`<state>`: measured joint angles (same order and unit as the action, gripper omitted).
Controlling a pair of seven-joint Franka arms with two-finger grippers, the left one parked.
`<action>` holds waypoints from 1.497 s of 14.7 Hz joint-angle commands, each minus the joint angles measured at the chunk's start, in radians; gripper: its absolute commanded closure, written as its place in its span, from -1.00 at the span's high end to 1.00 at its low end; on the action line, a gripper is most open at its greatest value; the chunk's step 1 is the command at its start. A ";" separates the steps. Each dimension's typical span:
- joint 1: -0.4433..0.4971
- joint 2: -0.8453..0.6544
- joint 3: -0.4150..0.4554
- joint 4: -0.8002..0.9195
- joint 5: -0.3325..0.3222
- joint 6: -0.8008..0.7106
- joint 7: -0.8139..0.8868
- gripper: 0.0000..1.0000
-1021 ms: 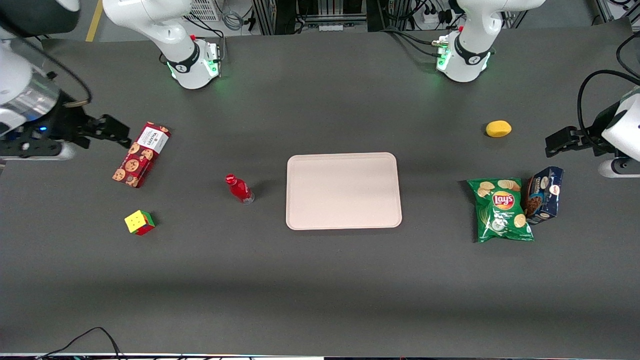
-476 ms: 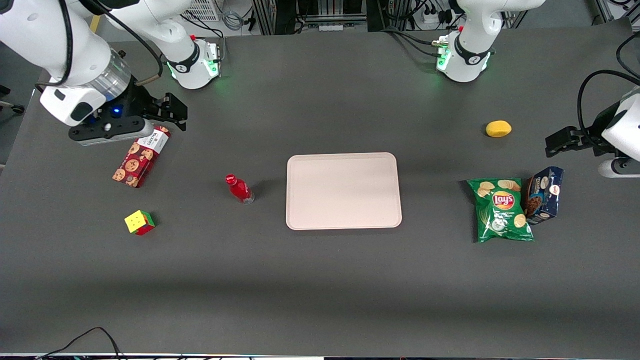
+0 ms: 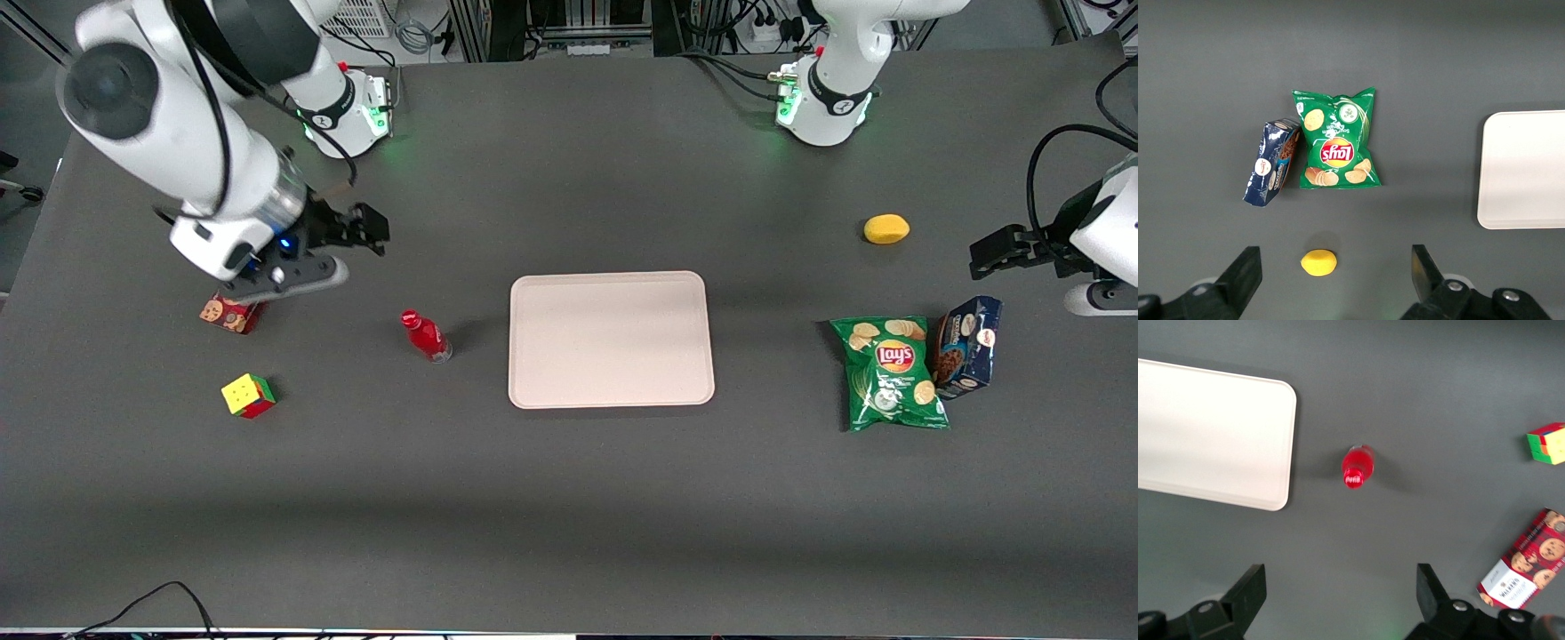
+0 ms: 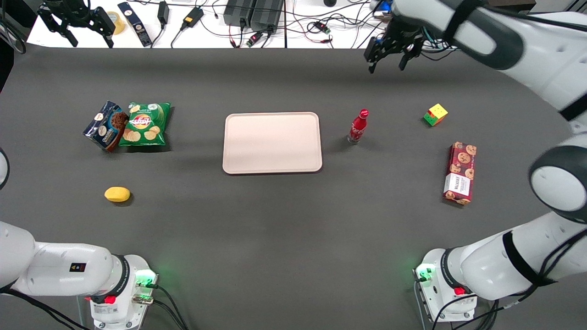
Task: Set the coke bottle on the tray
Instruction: 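Move the open right gripper over the red Coca-Cola bottle, then lower the right gripper and close it around the bottle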
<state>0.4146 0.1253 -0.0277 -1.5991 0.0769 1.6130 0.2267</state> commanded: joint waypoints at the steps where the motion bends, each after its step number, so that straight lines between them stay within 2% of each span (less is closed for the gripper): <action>1: 0.006 0.143 0.003 0.016 0.020 0.080 0.005 1.00; 4: 0.004 0.207 0.005 -0.045 0.017 0.209 0.003 1.00; 9: 0.004 0.234 0.006 -0.136 0.014 0.304 -0.001 1.00; 12: 0.004 0.188 0.011 -0.257 0.012 0.419 -0.001 1.00; 16: 0.003 0.146 0.018 -0.326 0.012 0.462 0.000 1.00; 18: 0.003 0.107 0.020 -0.408 0.014 0.545 0.006 1.00; 22: 0.003 0.102 0.020 -0.433 0.012 0.567 0.008 1.00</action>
<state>0.4146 0.2628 -0.0095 -1.9825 0.0781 2.1441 0.2265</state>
